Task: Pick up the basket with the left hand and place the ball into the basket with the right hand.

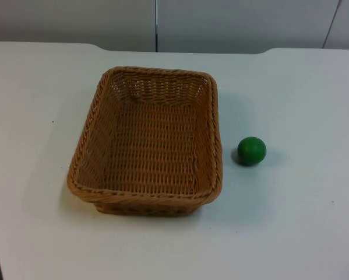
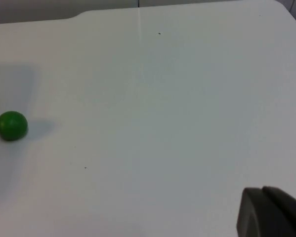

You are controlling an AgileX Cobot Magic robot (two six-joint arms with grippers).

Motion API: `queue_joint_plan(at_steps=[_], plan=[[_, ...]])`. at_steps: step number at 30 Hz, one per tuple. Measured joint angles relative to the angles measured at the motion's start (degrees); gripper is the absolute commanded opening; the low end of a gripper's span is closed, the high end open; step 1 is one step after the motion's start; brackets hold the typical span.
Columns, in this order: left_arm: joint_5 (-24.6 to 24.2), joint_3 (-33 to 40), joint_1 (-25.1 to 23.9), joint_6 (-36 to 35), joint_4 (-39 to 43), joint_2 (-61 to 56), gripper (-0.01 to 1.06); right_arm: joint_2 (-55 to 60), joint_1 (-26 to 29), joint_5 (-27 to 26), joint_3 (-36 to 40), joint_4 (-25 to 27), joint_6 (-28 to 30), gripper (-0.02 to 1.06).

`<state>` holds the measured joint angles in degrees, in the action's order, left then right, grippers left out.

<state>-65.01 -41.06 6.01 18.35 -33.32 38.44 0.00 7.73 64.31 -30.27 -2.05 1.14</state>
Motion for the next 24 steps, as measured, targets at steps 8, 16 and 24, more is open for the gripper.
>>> queue_joint_plan(at_steps=[8,16,24], plan=[[4.57,-6.85,0.00,13.66,-15.11,28.65,0.00,0.00,0.00,0.00,0.00,0.00,0.00,0.00],[7.72,-11.62,0.00,22.74,-22.89,47.70,0.00,0.00,0.00,0.00,0.00,0.00,0.00,0.00],[16.79,-15.64,0.00,19.64,-14.44,55.26,0.00,0.00,0.00,0.00,0.00,0.00,0.00,0.00]])
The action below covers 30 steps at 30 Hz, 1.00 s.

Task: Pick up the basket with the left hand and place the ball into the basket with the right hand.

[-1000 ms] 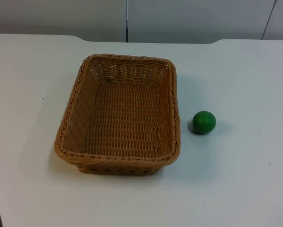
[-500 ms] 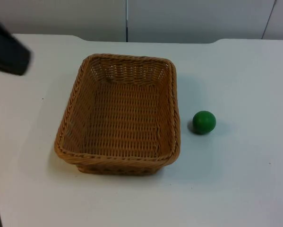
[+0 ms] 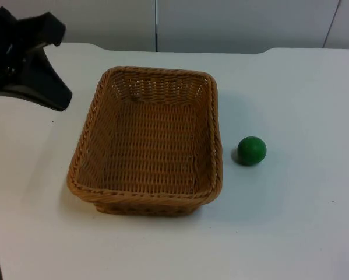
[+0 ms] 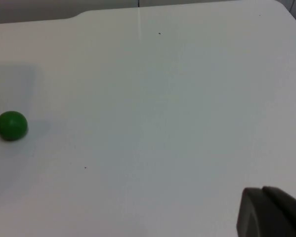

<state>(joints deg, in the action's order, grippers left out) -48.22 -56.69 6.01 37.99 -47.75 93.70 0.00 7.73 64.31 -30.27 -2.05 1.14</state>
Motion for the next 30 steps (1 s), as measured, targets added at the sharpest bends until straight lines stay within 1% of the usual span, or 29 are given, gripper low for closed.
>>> queue_joint_plan(at_steps=[3,4,7,8,9,11,12,13,15,16,17,18,19,20,21,25,30], plan=[[3.37,-3.61,0.69,-5.54,9.03,2.70,0.00,0.00,0.00,0.00,0.00,0.00,0.00,0.00],[3.37,-3.61,0.69,-5.54,9.03,2.70,0.00,0.00,0.00,0.00,0.00,0.00,0.00,0.00],[4.77,-6.73,3.28,-9.05,17.66,5.19,0.00,0.00,0.00,0.00,0.00,0.00,0.00,0.00],[4.90,-7.79,4.22,-9.73,19.39,6.12,0.00,0.00,0.00,0.00,0.00,0.00,0.00,0.00],[4.90,-7.79,4.22,-9.73,19.39,6.12,0.00,0.00,0.00,0.00,0.00,0.00,0.00,0.00],[4.90,-9.48,6.32,-10.76,21.65,8.10,0.01,0.00,0.00,0.00,0.00,0.00,0.00,0.00],[4.90,-10.27,6.87,-11.30,22.19,8.98,0.04,0.00,0.00,0.00,0.00,0.00,0.00,0.00],[4.90,-11.12,7.40,-11.91,22.22,9.99,0.09,0.00,0.00,0.00,0.00,0.00,0.00,0.00],[4.90,-12.63,7.49,-13.91,22.45,11.53,0.24,0.00,0.00,0.00,0.00,0.00,0.00,0.00],[4.90,-12.63,7.49,-13.91,22.45,11.53,0.34,0.00,0.00,0.00,0.00,0.00,0.00,0.00],[4.90,-13.28,7.49,-14.48,22.45,12.23,0.34,0.00,0.00,0.00,0.00,0.00,0.00,0.00],[4.90,-13.81,7.49,-14.97,22.69,12.72,0.45,0.00,0.00,0.00,0.00,0.00,0.00,0.00],[5.13,-14.24,7.49,-15.45,22.69,13.18,0.53,0.00,0.00,0.00,0.00,0.00,0.00,0.00],[5.30,-14.59,7.49,-16.05,22.79,13.28,0.57,0.00,0.00,0.00,0.00,0.00,0.00,0.00],[5.30,-14.59,7.49,-16.05,22.79,13.28,0.58,0.00,0.00,0.00,0.00,0.00,0.00,0.00],[7.65,-14.98,7.49,-17.19,22.79,13.73,0.58,0.00,0.00,0.00,0.00,0.00,0.00,0.00],[8.14,-15.51,7.49,-17.34,22.79,15.40,0.58,0.00,0.00,0.00,0.00,0.00,0.00,0.00]])
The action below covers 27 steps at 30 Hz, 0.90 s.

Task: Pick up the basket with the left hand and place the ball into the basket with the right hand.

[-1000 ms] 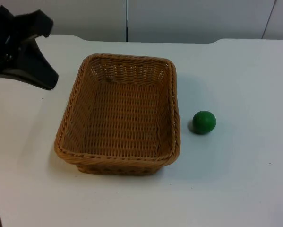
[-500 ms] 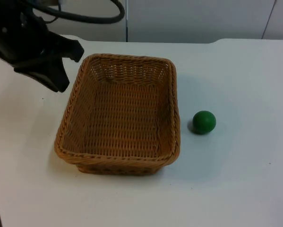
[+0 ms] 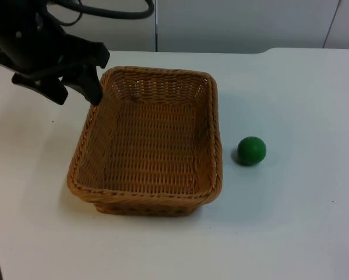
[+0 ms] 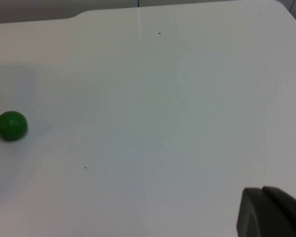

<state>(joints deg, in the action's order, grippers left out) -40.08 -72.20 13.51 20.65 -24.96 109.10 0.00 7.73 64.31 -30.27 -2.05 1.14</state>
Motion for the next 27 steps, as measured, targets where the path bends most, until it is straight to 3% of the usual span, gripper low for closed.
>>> queue_joint_plan(at_steps=[24,27], plan=[[1.64,-0.35,0.00,0.11,-0.95,9.97,0.58,0.00,0.00,0.00,0.00,-0.02,0.00,0.00],[2.57,-0.35,0.00,0.11,-1.30,11.08,0.50,0.00,0.00,0.00,0.00,-0.02,0.00,0.00]])
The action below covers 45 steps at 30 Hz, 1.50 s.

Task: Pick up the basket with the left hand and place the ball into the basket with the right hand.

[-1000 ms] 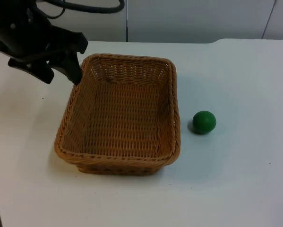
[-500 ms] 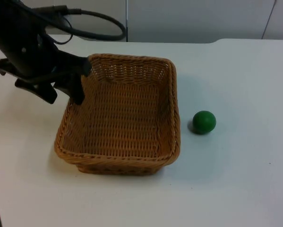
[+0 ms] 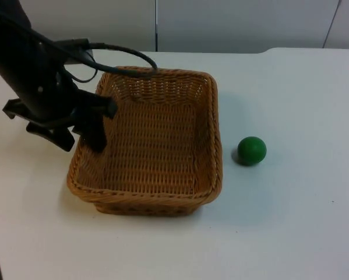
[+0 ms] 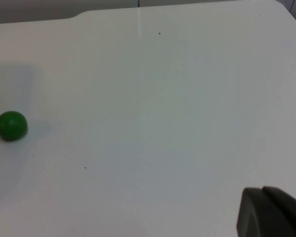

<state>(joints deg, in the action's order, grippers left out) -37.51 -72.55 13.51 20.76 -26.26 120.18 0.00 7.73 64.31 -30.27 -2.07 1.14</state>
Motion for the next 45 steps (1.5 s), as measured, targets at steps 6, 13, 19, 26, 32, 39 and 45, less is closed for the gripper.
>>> queue_joint_plan(at_steps=[6,13,19,26,32,39,45], plan=[[2.79,0.00,0.05,-0.48,-2.71,0.90,0.04,0.00,0.00,0.00,0.00,0.00,0.00,0.00],[4.17,-0.12,-0.27,-0.23,-5.54,0.90,0.00,0.00,0.00,0.00,0.00,0.00,0.00,0.00],[3.77,-0.12,-2.60,-0.23,-10.69,1.03,0.00,0.00,0.00,0.00,0.00,0.00,0.00,0.00],[0.04,-0.12,-5.31,-0.23,-14.61,1.28,0.00,0.00,0.00,0.00,0.00,0.00,0.00,0.00],[-0.51,-0.12,-5.32,-0.23,-15.32,-0.69,0.00,0.00,0.00,0.00,0.00,0.00,0.00,0.00],[-1.74,-0.12,-5.32,-0.23,-15.58,-5.59,0.00,0.00,0.00,0.00,0.00,0.00,0.00,0.00],[-3.64,-0.12,-5.32,-0.23,-16.36,-5.98,0.00,0.00,0.00,0.00,0.00,0.00,0.00,0.00]])
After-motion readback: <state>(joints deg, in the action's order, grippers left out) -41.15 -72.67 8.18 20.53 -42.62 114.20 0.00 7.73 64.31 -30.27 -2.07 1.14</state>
